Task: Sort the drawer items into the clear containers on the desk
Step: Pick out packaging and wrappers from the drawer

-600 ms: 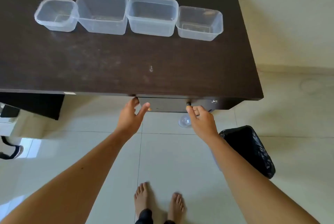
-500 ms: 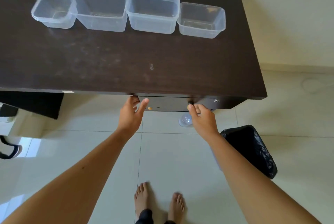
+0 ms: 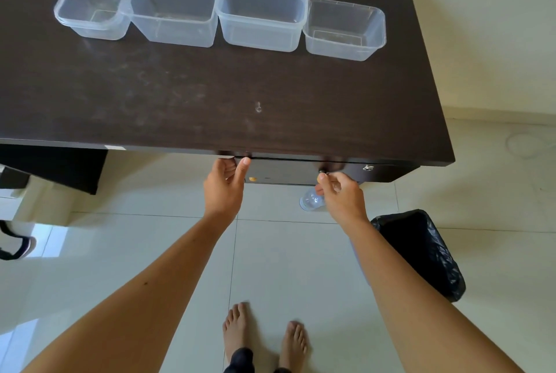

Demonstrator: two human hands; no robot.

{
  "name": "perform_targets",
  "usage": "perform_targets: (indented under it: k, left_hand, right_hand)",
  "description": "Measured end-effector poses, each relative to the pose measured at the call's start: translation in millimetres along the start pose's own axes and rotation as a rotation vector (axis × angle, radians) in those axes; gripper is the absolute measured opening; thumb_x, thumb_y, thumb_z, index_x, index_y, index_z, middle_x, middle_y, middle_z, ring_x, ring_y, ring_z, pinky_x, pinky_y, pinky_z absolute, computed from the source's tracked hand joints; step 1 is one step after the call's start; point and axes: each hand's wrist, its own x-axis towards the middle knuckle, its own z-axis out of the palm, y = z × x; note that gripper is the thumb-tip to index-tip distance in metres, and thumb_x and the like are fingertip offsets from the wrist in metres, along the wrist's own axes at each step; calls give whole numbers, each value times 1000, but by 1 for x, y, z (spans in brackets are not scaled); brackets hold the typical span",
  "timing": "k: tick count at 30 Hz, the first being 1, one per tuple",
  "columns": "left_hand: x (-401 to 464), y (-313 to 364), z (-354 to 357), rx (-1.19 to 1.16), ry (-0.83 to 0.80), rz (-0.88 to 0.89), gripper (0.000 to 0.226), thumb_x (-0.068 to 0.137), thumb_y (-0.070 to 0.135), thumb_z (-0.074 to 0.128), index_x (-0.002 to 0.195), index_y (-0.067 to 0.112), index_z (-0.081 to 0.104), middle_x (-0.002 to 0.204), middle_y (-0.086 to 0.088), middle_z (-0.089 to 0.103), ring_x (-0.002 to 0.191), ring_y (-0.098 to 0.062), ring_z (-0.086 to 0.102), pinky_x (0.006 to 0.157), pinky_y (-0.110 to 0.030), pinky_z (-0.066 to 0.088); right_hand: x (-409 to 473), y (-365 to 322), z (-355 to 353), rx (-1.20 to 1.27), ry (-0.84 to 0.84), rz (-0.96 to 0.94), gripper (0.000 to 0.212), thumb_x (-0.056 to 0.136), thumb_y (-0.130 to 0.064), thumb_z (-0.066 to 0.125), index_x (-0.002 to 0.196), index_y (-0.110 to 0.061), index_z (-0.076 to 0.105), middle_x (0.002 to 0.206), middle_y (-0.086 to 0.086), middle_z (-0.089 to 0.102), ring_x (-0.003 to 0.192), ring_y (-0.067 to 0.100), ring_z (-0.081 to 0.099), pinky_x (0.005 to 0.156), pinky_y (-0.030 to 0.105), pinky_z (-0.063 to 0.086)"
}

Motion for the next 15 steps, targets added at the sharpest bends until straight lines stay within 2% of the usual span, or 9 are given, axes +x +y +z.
perform_targets:
  k: [3,6,9,11,15]
  left_hand:
    - [-5,-1,0,-8,2,2,38,98,50,60,108,14,59,93,11,65,93,-11,64,84,-25,48]
    - [-15,-6,-1,-1,5,-2,36,99,49,60,108,15,58,93,11,64,92,-10,63,84,-23,47]
    - [-28,-13,-4,-5,14,2,39,98,48,60,109,11,59,99,4,65,97,-15,63,81,-17,46]
    - [-38,-18,-5,-9,16,-6,39,99,47,60,109,10,59,101,2,66,98,-15,63,78,-11,45]
    - [-61,-28,-8,-23,25,-12,37,99,46,61,107,10,58,103,0,66,99,-15,63,83,-17,49]
  right_hand:
    - [-4,3,-1,16,-5,-3,21,105,-30,61,92,-16,68,82,-7,77,71,-13,67,66,4,45]
    - [-14,7,-2,18,-14,2,20,106,-29,61,95,-14,69,87,-3,79,78,-3,71,67,7,46]
    - [-28,13,-3,22,-26,19,20,106,-27,60,98,-11,69,86,-1,78,68,-15,65,61,2,43]
    - [-37,19,-3,18,-35,32,19,106,-27,60,98,-13,68,86,-2,78,69,-18,64,59,1,41]
    - [-58,32,-5,37,-53,35,17,106,-30,60,95,-19,67,88,-5,79,76,-11,69,65,6,44]
